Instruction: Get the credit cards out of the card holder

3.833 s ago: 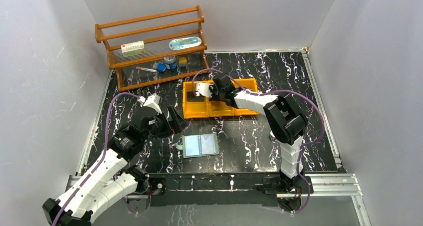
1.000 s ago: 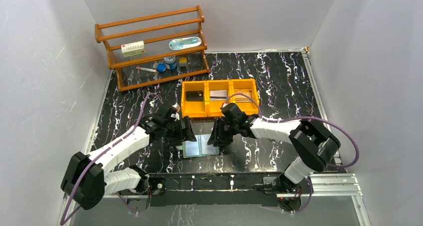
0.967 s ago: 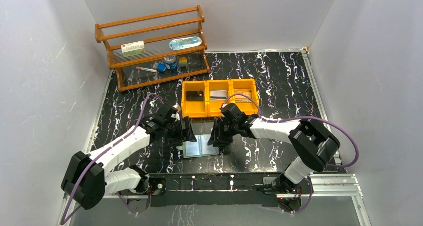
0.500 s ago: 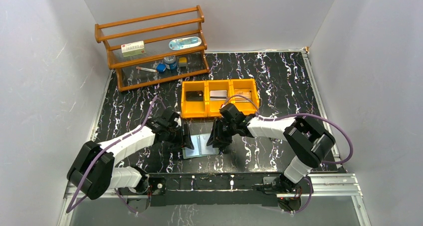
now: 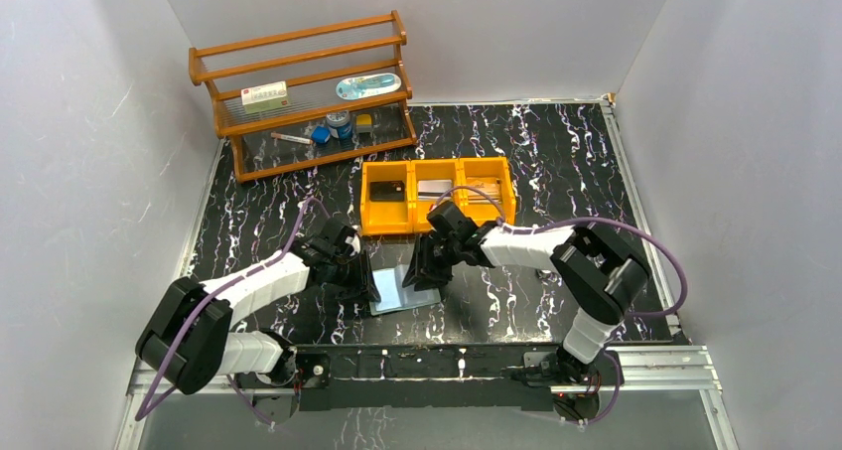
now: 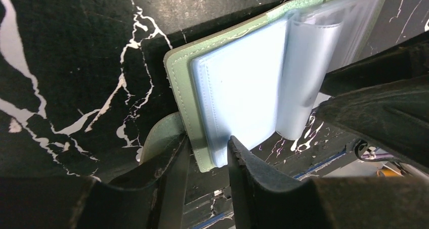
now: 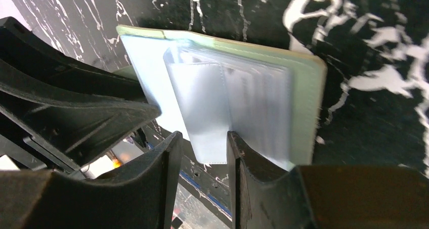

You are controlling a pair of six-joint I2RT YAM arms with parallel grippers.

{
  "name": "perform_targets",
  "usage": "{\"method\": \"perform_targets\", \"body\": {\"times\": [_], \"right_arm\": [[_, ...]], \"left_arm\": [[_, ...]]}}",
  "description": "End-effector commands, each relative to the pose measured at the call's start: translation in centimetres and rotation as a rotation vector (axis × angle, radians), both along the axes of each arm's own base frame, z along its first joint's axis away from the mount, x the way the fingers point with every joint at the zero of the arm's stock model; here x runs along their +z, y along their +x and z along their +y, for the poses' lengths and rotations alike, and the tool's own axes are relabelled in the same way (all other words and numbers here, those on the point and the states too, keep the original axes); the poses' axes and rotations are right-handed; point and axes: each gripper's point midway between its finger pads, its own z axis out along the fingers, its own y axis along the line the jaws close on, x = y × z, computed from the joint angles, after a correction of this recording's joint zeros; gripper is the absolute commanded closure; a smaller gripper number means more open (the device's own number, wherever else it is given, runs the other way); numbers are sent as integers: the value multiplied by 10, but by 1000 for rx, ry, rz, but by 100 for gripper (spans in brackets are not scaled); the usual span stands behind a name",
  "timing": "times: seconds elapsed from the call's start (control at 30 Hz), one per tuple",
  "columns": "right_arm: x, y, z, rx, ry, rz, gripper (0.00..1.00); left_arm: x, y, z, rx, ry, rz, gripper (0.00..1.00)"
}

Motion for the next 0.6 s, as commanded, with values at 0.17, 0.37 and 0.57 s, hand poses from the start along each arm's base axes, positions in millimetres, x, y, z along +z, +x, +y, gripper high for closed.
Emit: {"method": "perform_targets", "body": {"times": [0.17,0.37,0.57], "right_arm": [[15,7,39,60,102,-14,54],[32,6,48,115,157,-48,53],[40,-7,72,195,270,-1,54]], "left_arm": [[-1,-8,-7,-34,-41,25,70],[0,-6,-6,-15,-37,11,72],[6,-3,-6,0,-40,-10,74]]}}
